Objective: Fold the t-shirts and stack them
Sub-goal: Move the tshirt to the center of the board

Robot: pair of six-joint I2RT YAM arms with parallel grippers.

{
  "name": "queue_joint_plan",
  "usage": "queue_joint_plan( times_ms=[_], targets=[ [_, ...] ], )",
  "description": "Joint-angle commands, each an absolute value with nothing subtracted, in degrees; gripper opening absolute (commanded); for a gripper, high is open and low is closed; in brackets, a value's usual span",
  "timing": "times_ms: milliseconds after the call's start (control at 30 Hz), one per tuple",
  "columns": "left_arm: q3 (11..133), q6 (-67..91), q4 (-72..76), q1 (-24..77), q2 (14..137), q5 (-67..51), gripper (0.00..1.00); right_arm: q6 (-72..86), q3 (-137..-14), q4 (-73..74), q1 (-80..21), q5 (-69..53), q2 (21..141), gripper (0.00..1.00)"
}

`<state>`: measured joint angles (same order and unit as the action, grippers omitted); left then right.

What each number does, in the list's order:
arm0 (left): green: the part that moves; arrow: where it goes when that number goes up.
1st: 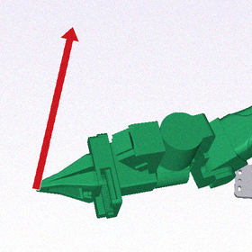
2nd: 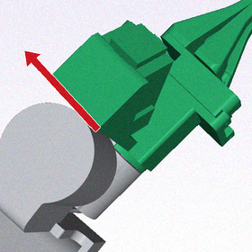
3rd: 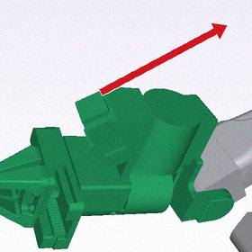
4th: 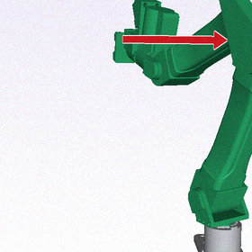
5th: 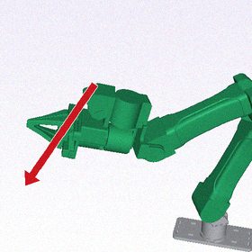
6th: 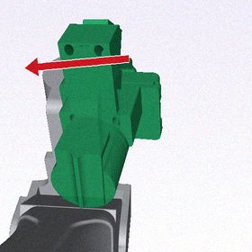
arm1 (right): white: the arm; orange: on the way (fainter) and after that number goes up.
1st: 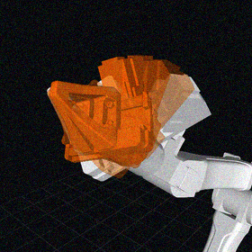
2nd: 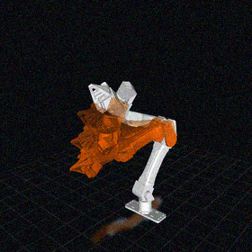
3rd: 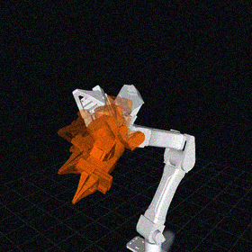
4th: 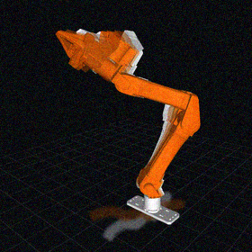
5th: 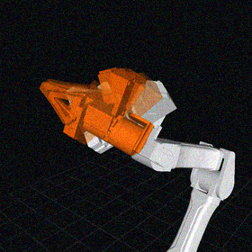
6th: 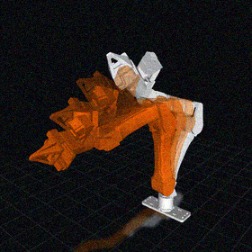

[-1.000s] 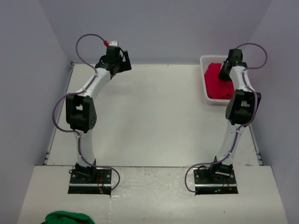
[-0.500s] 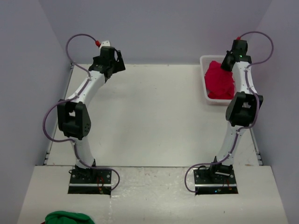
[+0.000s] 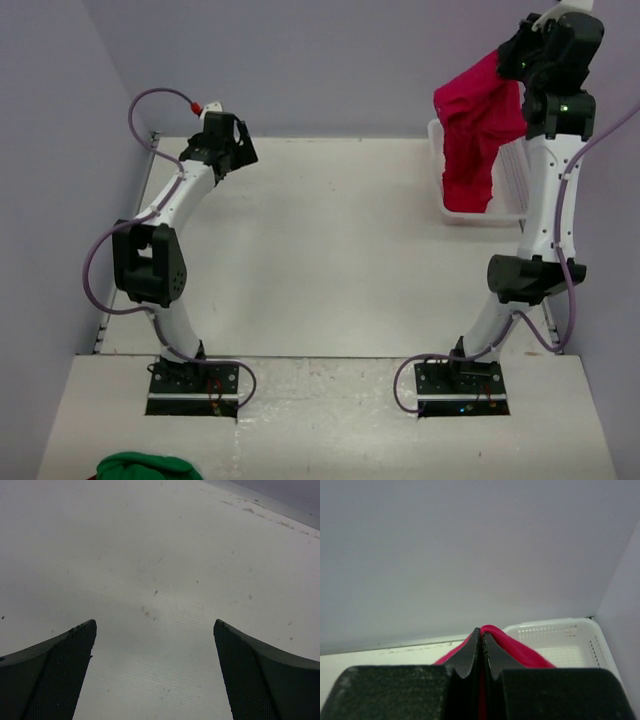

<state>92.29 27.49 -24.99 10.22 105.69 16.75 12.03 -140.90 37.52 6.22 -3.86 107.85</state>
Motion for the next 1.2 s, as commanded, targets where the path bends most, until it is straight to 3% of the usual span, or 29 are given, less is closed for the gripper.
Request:
queue_joint_plan(
  times_ms=[0, 467, 667, 933, 1167],
  targets=[
    [90.18, 28.21, -24.17, 10.28, 101.87, 15.29, 1.0, 9.15, -139.58, 35.08, 3.53, -9.22, 104.43, 0.0],
    [88.6, 28.48, -23.91, 10.28, 99.84, 16.09, 1.0, 5.97, -138.96, 27.95, -17.12, -19.67, 86.06, 0.0],
    [85.35, 28.12, -21.36, 10.37, 97.04, 9.14, 0.97, 10.54, -138.6, 24.52, -18.37, -30.13, 83.23, 0.0],
    [84.29, 26.1, -20.92, 10.37, 92.38, 12.04, 0.98, 19.07, -131.84, 19.16, -18.81, -44.2, 78.75, 0.0],
    [85.51, 25.84, -21.53, 10.37, 91.14, 12.3, 0.98, 21.27, -126.4, 22.14, -19.42, -50.71, 81.91, 0.0]
  ],
)
